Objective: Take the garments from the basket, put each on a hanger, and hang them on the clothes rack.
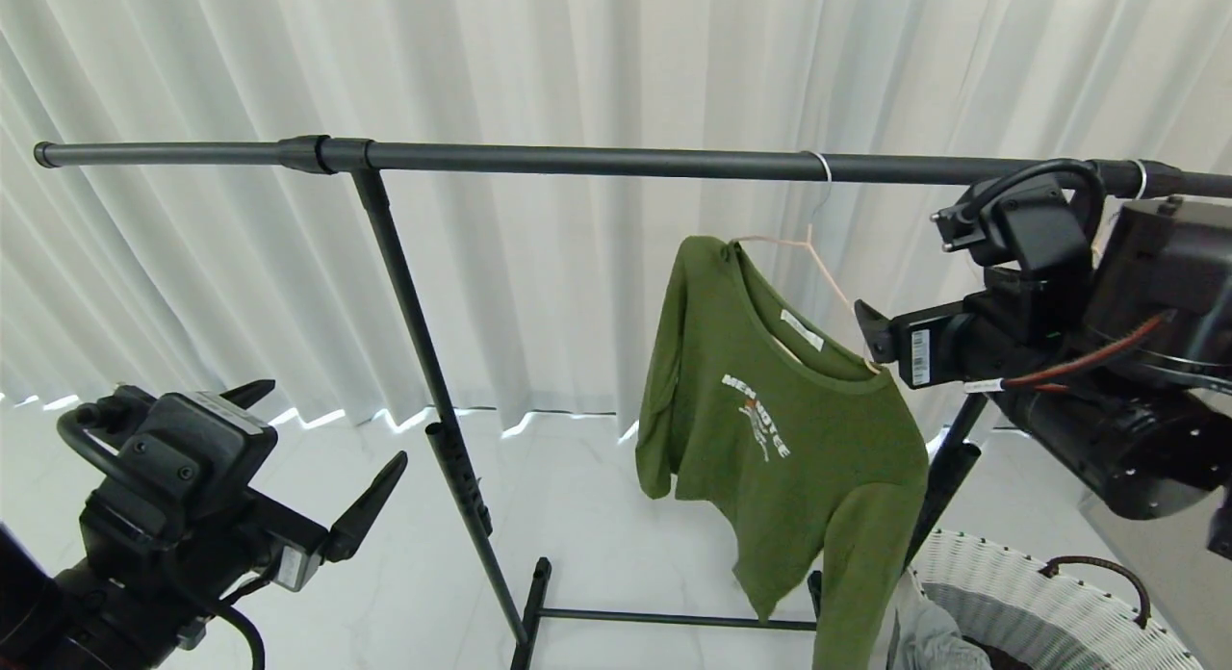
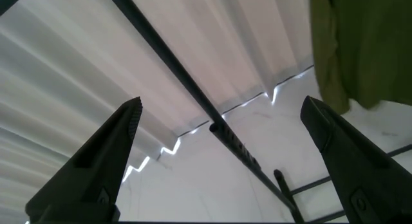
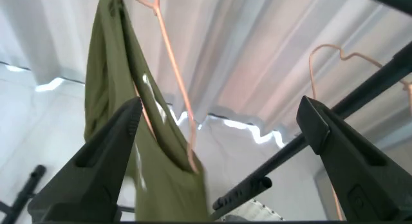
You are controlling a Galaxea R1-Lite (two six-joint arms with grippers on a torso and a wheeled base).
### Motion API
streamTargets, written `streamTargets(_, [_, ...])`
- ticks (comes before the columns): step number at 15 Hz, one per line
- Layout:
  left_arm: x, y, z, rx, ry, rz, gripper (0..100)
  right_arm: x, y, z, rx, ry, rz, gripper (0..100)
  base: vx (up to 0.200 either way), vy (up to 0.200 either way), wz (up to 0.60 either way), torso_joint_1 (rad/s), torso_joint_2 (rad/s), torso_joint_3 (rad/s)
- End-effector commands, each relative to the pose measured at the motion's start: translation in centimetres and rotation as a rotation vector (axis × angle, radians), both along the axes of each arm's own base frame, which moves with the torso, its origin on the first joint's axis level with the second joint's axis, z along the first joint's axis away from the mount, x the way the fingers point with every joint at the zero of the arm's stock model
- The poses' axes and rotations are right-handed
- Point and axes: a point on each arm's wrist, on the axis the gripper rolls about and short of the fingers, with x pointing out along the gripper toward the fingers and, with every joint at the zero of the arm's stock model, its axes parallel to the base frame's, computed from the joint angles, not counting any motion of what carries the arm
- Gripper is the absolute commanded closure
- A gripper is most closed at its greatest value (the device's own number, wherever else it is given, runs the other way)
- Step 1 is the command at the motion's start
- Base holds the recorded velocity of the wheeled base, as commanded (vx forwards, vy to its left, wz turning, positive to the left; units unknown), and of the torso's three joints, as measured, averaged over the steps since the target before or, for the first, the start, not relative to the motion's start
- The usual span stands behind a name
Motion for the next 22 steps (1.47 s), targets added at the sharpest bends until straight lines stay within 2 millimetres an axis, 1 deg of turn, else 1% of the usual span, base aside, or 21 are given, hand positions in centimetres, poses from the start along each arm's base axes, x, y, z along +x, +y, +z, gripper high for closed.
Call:
streamTargets(1, [0.0,0.1,0.0,0.000,0.000,0.004,0,-2.3,-2.0,1.2,0.025,-0.035,0.005,0,0.000,0.000,0.00,0.000,0.00,0.000])
streamTargets(2, [0.0,0.1,0.0,0.000,0.002,0.010,0,-2.8,-2.7,0.9,0.016,-0.030,-0.003,0,0.000,0.000,0.00,0.000,0.00,0.000])
streamTargets(3, [0.1,0.5,0.0,0.002,0.001,0.036,0,-3.7,-4.0,0.5,-0.017,-0.017,-0.024,0,0.000,0.000,0.00,0.000,0.00,0.000])
streamTargets(5, [0.4,1.5,0.0,0.001,0.000,0.099,0,-5.7,-7.5,-0.8,-0.119,0.002,-0.083,0,0.000,0.000,0.00,0.000,0.00,0.000])
streamTargets(6, [0.5,2.0,0.0,0.001,0.000,0.131,0,-6.4,-8.8,-1.5,-0.143,0.018,-0.114,0,-0.200,0.000,0.00,0.002,0.01,0.002])
streamTargets(7, [0.5,2.1,0.0,0.001,0.000,0.140,0,-6.9,-9.3,-1.7,-0.150,0.024,-0.124,0,-0.200,0.000,0.00,0.017,0.00,-0.002])
streamTargets(9, [-0.1,2.6,-0.3,0.002,0.003,0.160,0,-8.2,-10.9,-2.9,-0.180,0.063,-0.157,0,-0.200,0.000,0.00,0.007,0.00,-0.005])
streamTargets(11, [-0.6,2.8,-0.6,0.002,0.008,0.171,0,-8.9,-12.0,-3.9,-0.219,0.102,-0.203,0,-0.200,0.000,0.00,-0.012,0.00,0.010])
streamTargets(13, [-1.0,3.3,-0.9,0.004,0.013,0.202,0,-9.3,-13.9,-5.2,-0.271,0.162,-0.319,0,-0.200,0.000,0.00,0.005,0.01,0.002])
streamTargets(14, [-1.2,3.5,-0.9,0.001,0.011,0.211,0,-9.4,-14.5,-5.7,-0.277,0.178,-0.358,0,-0.200,0.000,0.00,-0.002,0.00,-0.002])
streamTargets(16, [-1.4,3.7,-1.1,-0.019,0.019,0.222,0,-9.8,-15.3,-6.5,-0.290,0.206,-0.413,0,0.000,0.000,0.00,0.000,0.00,0.000])
streamTargets(20, [-1.7,4.2,-1.6,-0.057,0.040,0.260,0,-10.8,-15.7,-7.3,-0.307,0.208,-0.421,0,0.000,0.000,0.00,0.000,0.00,0.000])
streamTargets(22, [-1.8,4.5,-1.7,-0.121,0.047,0.320,0,-11.2,-15.9,-7.5,-0.319,0.206,-0.422,0,0.000,0.000,0.00,0.000,0.00,0.000])
